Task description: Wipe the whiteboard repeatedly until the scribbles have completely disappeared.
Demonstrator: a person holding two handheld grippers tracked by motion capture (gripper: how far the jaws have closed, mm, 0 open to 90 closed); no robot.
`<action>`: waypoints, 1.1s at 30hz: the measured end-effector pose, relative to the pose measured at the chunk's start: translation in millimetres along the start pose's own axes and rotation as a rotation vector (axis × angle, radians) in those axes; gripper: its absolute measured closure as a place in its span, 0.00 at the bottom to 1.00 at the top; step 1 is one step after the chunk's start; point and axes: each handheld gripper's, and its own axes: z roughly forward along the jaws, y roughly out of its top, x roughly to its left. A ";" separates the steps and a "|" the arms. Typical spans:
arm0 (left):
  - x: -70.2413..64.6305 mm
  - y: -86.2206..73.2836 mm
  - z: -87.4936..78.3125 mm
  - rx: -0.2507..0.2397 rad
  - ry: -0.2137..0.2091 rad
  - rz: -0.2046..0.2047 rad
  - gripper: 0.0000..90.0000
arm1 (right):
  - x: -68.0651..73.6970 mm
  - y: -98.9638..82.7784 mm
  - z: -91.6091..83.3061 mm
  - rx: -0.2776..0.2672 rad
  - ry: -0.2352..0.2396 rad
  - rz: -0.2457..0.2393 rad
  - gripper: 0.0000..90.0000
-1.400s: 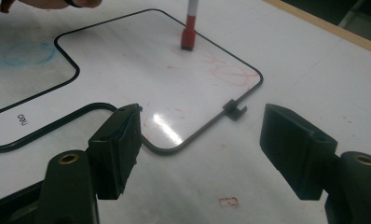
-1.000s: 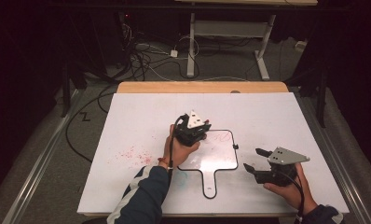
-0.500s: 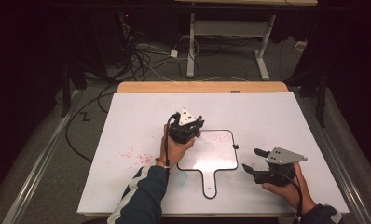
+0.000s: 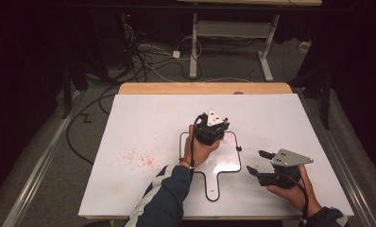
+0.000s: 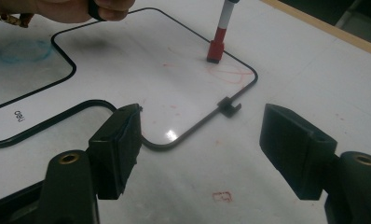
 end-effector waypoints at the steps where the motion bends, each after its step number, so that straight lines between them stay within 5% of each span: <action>1: 1.1 0.1 -0.7 0.005 0.004 0.003 0.88 | 0.0 0.1 -0.1 0.001 -0.001 -0.001 0.34; 14: 36.7 -11.8 -25.4 0.033 0.073 -0.067 0.88 | -2.4 -0.5 -2.2 0.003 -0.019 0.001 0.34; 30: -10.2 20.2 34.9 -0.004 -0.030 -0.026 0.88 | -1.7 1.1 -4.8 -0.012 -0.005 -0.011 0.34; 33: -14.8 23.6 40.1 -0.001 -0.023 -0.012 0.88 | -1.3 1.0 -4.8 -0.014 -0.002 -0.012 0.34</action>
